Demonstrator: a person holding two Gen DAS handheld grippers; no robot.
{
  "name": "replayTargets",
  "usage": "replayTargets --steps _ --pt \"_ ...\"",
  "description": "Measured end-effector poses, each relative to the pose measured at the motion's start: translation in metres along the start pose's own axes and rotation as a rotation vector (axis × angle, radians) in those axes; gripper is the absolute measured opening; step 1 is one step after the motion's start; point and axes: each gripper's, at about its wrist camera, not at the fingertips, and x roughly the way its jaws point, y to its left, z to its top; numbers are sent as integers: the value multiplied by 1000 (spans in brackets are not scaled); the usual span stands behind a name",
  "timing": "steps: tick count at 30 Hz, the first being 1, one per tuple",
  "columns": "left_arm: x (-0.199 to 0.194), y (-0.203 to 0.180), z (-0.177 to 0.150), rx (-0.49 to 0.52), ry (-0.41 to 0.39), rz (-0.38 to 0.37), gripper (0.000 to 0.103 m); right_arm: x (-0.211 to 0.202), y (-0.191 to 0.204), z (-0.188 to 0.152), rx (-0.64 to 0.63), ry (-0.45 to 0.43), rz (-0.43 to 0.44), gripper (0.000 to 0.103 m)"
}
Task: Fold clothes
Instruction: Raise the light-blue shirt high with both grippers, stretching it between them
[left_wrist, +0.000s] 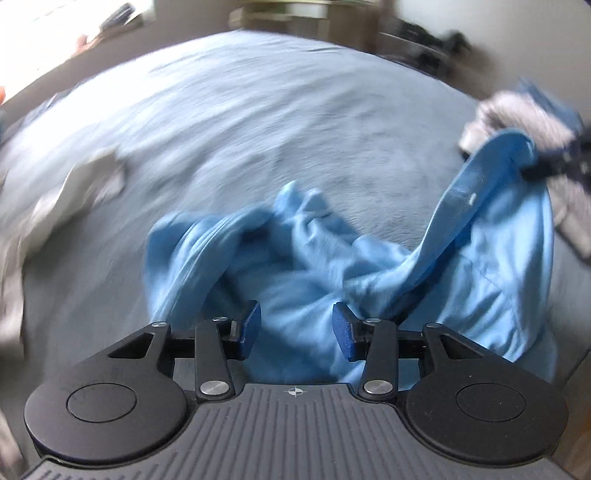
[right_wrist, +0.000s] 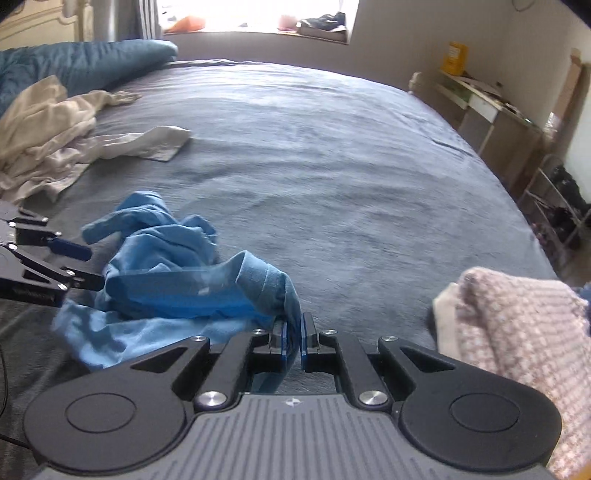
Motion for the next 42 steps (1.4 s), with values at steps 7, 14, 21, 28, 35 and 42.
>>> replayTargets --steps 7,14,21,28,35,42 --pt "15 -31 14 419 -42 13 51 6 -25 -8 65 3 -47 7" --pt "33 -53 18 868 -79 -66 55 10 -42 -13 111 7 -47 7" --pt "59 -63 11 1185 -83 -147 55 15 -42 -23 125 20 -34 7" --pt "84 -63 21 1054 -14 -210 13 22 -43 -28 163 26 -36 7" --pt "56 -47 42 760 -128 -109 7 16 -38 -30 167 10 -50 7" --pt "-3 -7 62 296 -288 88 6 0 -19 -10 132 -105 -75 8"
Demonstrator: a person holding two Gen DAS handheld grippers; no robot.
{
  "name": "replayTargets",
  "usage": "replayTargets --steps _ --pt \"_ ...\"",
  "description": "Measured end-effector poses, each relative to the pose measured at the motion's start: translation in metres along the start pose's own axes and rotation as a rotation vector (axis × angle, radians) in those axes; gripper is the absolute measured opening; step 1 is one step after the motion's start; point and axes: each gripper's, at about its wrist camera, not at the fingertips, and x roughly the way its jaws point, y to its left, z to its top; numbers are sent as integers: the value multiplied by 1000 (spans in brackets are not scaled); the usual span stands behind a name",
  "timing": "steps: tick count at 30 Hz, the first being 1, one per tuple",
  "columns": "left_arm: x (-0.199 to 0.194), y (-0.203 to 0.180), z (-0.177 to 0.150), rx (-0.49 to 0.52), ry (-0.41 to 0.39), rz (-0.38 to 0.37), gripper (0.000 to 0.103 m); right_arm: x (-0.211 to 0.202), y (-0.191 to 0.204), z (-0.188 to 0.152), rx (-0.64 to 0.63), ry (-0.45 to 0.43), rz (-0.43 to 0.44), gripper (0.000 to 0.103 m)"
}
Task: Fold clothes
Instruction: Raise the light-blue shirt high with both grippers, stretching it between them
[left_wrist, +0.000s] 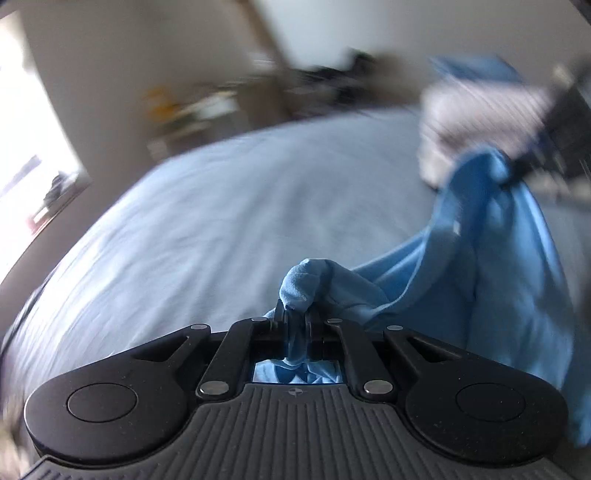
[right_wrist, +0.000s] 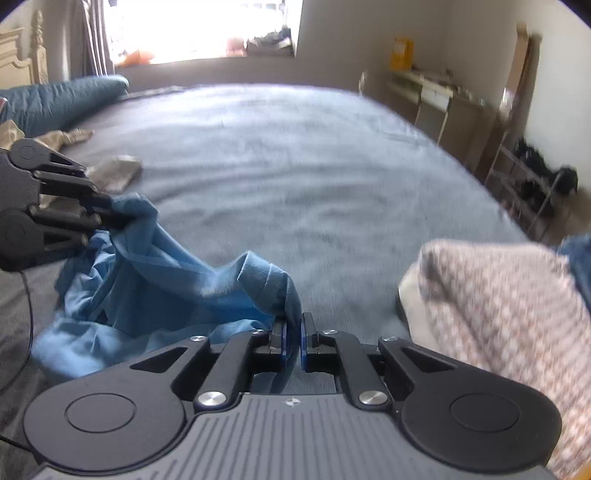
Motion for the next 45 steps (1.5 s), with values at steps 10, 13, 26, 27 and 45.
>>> replayTargets --steps 10,13,26,27,45 --pt "-144 39 13 -235 -108 214 6 -77 59 48 -83 -218 45 8" --pt "-191 56 24 -295 -139 261 6 -119 74 71 -118 -288 51 8" --pt "-330 85 88 -351 -338 396 6 -285 122 153 -164 -520 101 8" --pt "-336 84 89 -359 -350 390 6 -294 123 158 -160 -531 97 8" --pt "-266 85 58 -419 -231 371 6 -275 142 168 -167 -492 40 8"
